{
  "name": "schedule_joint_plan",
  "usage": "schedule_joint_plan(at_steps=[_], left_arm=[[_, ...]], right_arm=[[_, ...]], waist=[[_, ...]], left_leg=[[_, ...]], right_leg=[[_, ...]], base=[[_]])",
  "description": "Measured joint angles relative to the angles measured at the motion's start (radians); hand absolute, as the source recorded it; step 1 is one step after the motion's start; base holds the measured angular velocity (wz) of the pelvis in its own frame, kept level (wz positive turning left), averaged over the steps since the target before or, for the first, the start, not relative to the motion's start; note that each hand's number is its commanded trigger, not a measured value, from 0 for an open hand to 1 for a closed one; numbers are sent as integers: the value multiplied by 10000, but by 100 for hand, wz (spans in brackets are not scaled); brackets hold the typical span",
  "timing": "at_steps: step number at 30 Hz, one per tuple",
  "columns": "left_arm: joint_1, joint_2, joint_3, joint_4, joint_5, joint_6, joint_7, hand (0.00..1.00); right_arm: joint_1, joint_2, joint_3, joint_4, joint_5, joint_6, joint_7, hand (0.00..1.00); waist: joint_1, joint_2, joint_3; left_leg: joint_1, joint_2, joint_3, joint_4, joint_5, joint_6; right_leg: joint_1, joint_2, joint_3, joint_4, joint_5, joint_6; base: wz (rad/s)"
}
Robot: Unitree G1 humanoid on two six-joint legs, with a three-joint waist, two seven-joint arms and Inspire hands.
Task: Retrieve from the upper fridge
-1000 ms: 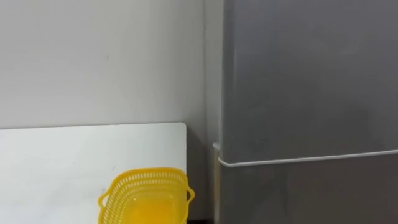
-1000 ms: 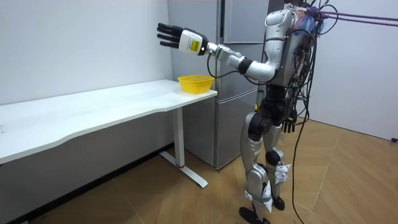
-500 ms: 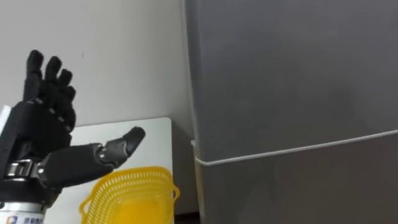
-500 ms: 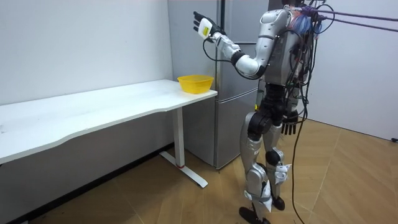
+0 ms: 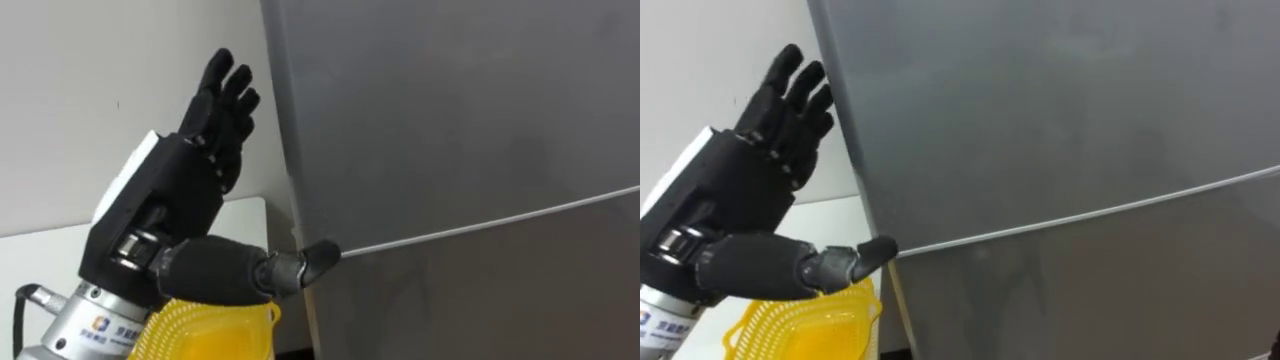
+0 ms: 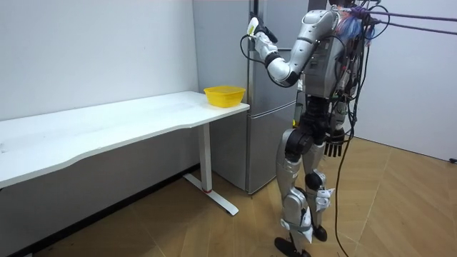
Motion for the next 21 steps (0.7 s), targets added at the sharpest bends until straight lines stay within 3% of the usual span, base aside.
schedule_joint_plan(at_steps=[7,8,9,10,11,21], left_arm=[[-70,1,-297,4,-3,142,-320,0],[-76,1,-296,4,-3,142,-359,26],[-76,1,-297,5,-3,142,-388,45],[-76,2,-297,5,3,142,-420,93],[-76,3,-298,5,3,142,-436,100],[-127,33,-54,7,-14,141,-198,100]], right_arm=[[-231,-43,355,225,117,-12,-7,0],[-255,-44,367,268,117,-10,-7,0],[-283,-43,377,301,116,-9,-7,0],[-312,-44,381,337,117,-10,-6,0],[-330,-44,384,341,117,-10,-6,0],[-390,-108,580,387,107,-11,129,0]], waist=[[-103,-30,20],[-103,-36,24],[-98,-48,32],[-94,-59,40],[-94,-64,43],[-86,-84,58]], left_leg=[[33,1,-1,-9,1,0],[33,1,-1,-9,1,0],[32,0,-1,-10,1,0],[29,-1,-1,-10,1,0],[25,-2,0,-10,1,0],[-21,-15,-1,-15,1,0]], right_leg=[[-10,0,8,7,0,-1],[-10,0,8,7,0,-1],[-10,-1,8,6,-1,-1],[-16,-2,7,4,-1,-1],[-20,-3,7,3,-1,-1],[-17,-36,-71,-44,-2,4]], base=[[0],[0],[0],[0],[0],[1]])
